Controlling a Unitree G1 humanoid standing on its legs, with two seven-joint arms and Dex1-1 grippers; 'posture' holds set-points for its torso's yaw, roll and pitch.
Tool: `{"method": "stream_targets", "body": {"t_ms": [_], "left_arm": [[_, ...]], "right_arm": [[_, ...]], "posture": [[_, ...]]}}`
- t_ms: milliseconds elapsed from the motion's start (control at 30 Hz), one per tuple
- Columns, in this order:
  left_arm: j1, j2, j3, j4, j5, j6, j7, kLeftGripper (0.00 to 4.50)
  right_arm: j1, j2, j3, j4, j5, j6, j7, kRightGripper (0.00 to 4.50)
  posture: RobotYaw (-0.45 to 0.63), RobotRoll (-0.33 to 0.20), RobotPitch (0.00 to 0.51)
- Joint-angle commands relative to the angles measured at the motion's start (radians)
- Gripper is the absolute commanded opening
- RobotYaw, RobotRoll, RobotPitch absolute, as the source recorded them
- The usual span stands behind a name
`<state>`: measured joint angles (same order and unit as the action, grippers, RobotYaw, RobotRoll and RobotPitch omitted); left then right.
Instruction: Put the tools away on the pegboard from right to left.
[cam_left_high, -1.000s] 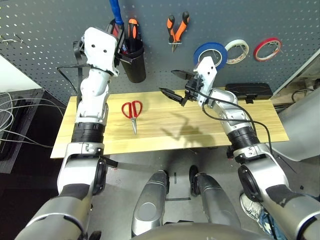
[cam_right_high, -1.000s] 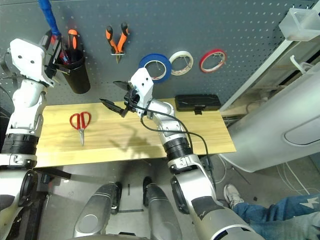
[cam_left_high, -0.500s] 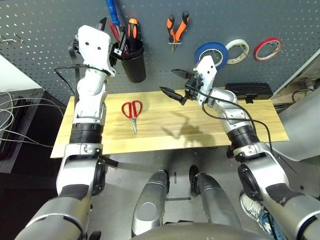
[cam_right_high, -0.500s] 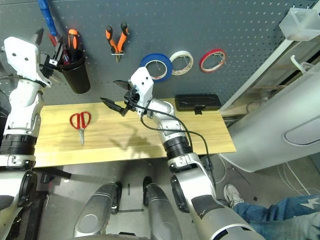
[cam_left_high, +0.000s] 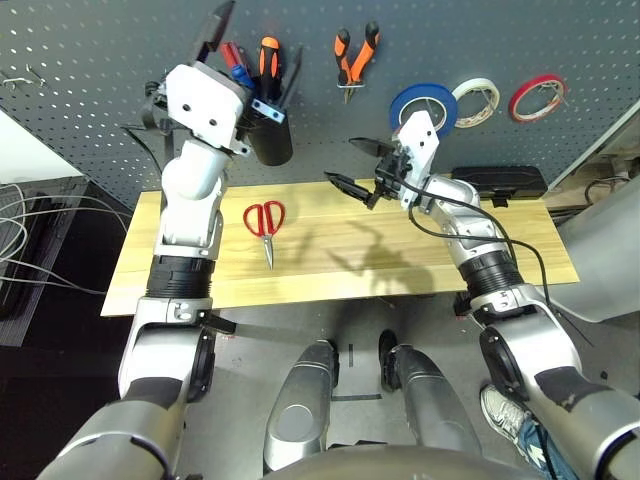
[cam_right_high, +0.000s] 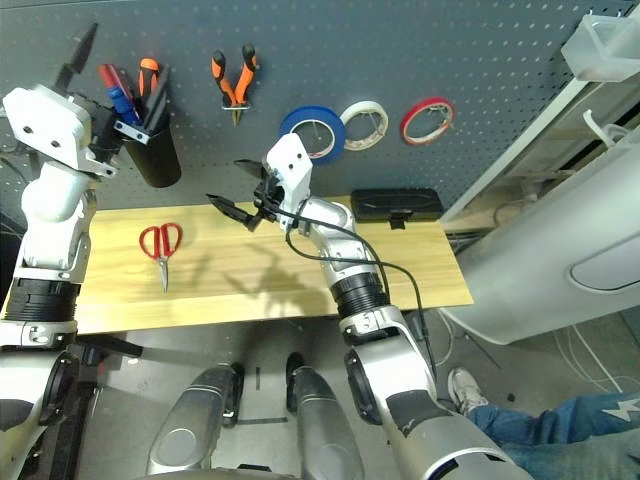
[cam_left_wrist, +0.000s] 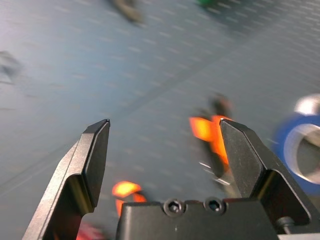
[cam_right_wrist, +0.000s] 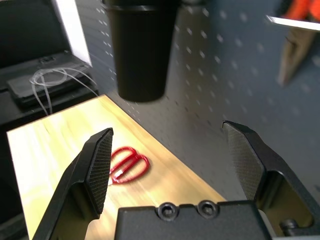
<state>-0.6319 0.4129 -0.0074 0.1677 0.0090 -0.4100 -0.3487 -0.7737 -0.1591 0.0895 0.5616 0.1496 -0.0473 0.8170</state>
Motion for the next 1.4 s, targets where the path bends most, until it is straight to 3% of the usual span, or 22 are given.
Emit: {"method": "stream_targets", "body": {"t_ms": [33,367,833,1100,1400], "left_arm": [[0.041,-0.002,-0.047,-0.032,0.013,0.019,-0.052,4.47],[0.131,-0.04,-0.123,0.067,0.022,0.064,-0.121,4.47],[0.194,-0.087,-0.158,0.325,0.056,0.084,-0.133,4.47],[0.157,-0.11,-0.084,0.582,0.075,0.176,0.049,4.47],[0.108,-0.12,0.007,0.719,0.048,0.246,0.18,4.47]], "right_arm": [[0.034,-0.021,-0.009,-0.002,0.003,-0.006,0.004,4.5],[0.097,-0.092,-0.006,0.054,-0.034,-0.019,-0.02,4.5],[0.134,-0.081,0.024,0.042,-0.063,0.068,-0.063,4.5],[0.16,-0.047,0.048,-0.013,-0.085,0.221,-0.121,4.5],[0.19,0.012,0.081,-0.062,-0.101,0.271,-0.163,4.5]], "posture": [[0.17,0.0,0.23],[0.15,0.0,0.237],[0.14,0.0,0.27],[0.13,0.0,0.3],[0.11,0.0,0.354]]}}
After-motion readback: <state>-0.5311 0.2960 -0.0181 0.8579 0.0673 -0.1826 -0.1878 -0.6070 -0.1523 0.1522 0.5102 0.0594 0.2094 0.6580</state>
